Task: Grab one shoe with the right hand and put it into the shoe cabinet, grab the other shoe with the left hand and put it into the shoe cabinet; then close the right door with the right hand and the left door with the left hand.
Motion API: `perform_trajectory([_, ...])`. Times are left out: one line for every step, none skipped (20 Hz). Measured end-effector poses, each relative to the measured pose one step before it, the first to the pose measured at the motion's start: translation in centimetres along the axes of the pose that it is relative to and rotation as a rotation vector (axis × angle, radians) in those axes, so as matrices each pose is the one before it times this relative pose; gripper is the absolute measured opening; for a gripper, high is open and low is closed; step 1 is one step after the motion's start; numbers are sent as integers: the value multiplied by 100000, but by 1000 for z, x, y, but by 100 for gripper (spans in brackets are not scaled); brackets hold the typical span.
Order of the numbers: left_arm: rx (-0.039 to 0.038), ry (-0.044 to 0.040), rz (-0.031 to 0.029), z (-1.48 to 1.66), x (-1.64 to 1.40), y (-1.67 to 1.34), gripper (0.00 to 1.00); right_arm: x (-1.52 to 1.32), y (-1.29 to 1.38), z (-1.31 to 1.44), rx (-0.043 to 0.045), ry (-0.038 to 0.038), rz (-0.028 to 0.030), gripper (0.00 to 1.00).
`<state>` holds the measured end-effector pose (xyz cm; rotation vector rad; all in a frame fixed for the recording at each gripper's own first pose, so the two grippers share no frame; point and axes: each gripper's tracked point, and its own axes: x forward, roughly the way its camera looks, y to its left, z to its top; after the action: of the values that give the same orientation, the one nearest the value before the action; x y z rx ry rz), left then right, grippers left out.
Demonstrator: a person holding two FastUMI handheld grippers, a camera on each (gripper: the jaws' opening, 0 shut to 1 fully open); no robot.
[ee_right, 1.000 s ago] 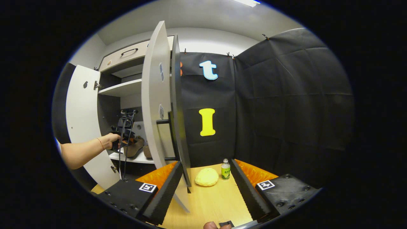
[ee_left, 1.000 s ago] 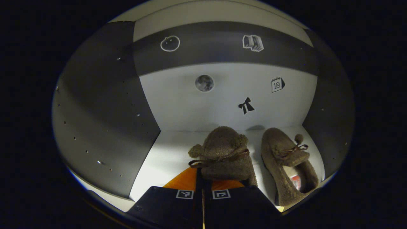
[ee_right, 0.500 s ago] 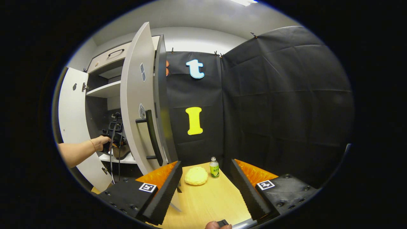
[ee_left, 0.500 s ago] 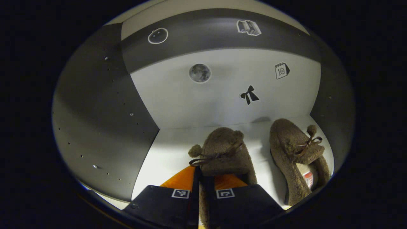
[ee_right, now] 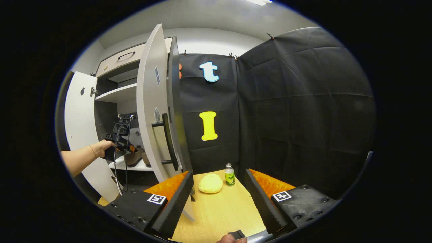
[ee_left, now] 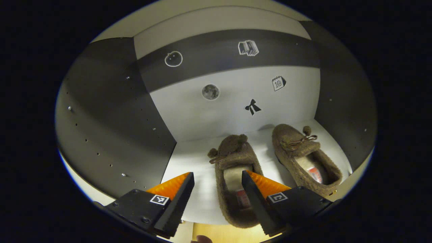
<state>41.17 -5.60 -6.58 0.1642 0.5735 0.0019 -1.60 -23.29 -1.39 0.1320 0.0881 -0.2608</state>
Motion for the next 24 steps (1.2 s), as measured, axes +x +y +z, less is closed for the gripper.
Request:
perform_trajectory([-1246,-2153,-1324,163,-1060,-87,92,170,223,102,-702,-354,395,98])
perform_trajectory([-1627,-2626,-1152,211,-1167,-145,94,251,230,108,-958,-579,433,98])
perform_trajectory([-1805,-3416,-1287,305,-1389,-170,95,373,167,70,-930,-308,242,98])
perform_trajectory([-1871,-3808,-793,370,-1514,-70,96,501,276,137,-613,-158,482,98])
perform_trajectory([-1549,-3890,-742,394,-1428,-78,96,476,315,208,218,60,942,98])
perform_trajectory([-1511,-3891,-490,252,-1742,87,97,557,342,350,994,-207,896,98])
perform_trajectory([-700,-3739,-267,241,-1775,123,96,475,264,493,1254,-422,946,100])
perform_trajectory([-355,-2970,120,57,-1710,174,96,726,160,466,764,-835,593,98])
perform_trajectory([-382,-2699,337,-65,-1739,218,96,706,62,344,39,-440,893,100])
perform_trajectory([-745,-2943,20,29,-1778,47,96,730,129,219,-72,-379,856,98])
perform_trajectory([-926,-2543,-587,-1,-1661,6,96,644,-45,315,326,-433,595,98])
perform_trajectory([-930,-2895,-783,-5,-1726,-165,97,680,210,253,976,-1,898,98])
perform_trajectory([-1372,-2485,-877,44,-1691,-25,97,666,204,246,1006,-196,826,98])
perform_trajectory([-1117,-1965,-1236,-117,-1681,-129,97,581,219,147,640,86,657,98])
perform_trajectory([-178,-1433,-974,-69,-1541,-76,94,531,135,59,286,253,422,98])
perform_trajectory([492,-960,328,-103,-1591,394,97,417,222,-84,263,243,292,98])
perform_trajectory([245,-1653,728,154,-1370,409,97,160,209,-32,312,152,196,98])
perform_trajectory([-202,-1907,105,137,-1295,255,96,47,213,80,162,-309,93,98])
perform_trajectory([-934,-2038,322,138,-1445,264,96,-108,322,21,123,-577,380,98])
perform_trajectory([-1492,-2095,370,19,-1341,257,96,-153,202,89,4,-813,276,98])
perform_trajectory([-1914,-1618,188,-145,-1353,103,96,-34,202,97,-439,-566,-458,98])
perform_trajectory([-1123,-139,-557,62,-1243,-324,97,-23,54,-22,-1145,-677,-533,98])
perform_trajectory([515,383,-270,-379,-1263,100,96,44,103,11,-626,-332,-642,100])
perform_trajectory([1523,824,342,-411,-595,142,97,-93,252,72,55,184,-473,98])
